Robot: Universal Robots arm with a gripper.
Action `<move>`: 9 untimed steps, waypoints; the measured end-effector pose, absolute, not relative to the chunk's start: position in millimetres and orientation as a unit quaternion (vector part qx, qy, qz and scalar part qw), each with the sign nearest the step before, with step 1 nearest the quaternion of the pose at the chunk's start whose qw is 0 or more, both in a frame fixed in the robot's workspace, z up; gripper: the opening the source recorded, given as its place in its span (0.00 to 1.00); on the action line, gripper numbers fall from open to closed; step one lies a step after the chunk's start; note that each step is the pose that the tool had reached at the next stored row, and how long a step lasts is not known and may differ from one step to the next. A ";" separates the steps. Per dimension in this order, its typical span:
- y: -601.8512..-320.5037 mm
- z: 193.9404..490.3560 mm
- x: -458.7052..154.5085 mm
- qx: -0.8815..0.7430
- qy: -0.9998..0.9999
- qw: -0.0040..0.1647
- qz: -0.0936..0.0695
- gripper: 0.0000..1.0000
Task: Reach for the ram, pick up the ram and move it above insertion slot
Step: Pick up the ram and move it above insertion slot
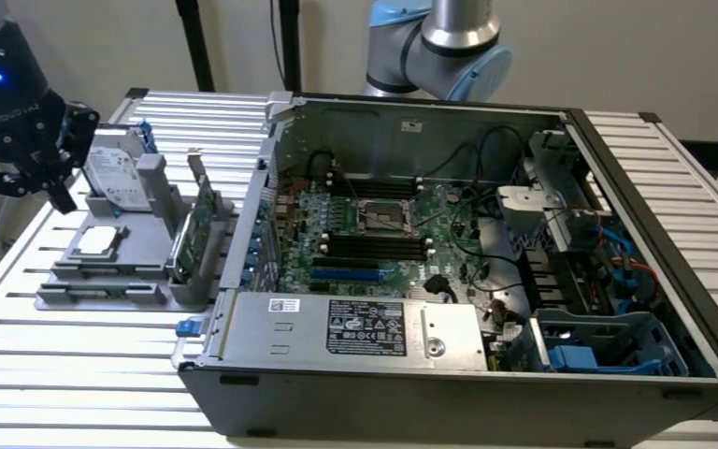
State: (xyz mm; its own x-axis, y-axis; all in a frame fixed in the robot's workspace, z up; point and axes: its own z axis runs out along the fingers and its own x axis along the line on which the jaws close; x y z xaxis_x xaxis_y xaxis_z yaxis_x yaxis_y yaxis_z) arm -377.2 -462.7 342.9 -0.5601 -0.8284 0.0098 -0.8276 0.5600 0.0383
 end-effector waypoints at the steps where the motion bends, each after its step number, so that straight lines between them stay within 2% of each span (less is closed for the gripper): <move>1: -462.7 342.6 -377.2 0.477 -0.879 0.013 -0.014 0.11; 9: -462.7 340.7 -377.2 0.540 -0.842 0.014 -0.013 0.11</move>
State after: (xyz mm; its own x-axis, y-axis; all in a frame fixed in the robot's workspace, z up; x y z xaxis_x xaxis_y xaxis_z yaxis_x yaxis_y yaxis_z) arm -377.2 -462.7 340.7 -0.4173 -0.9087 0.0098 -0.9079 0.4174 0.0383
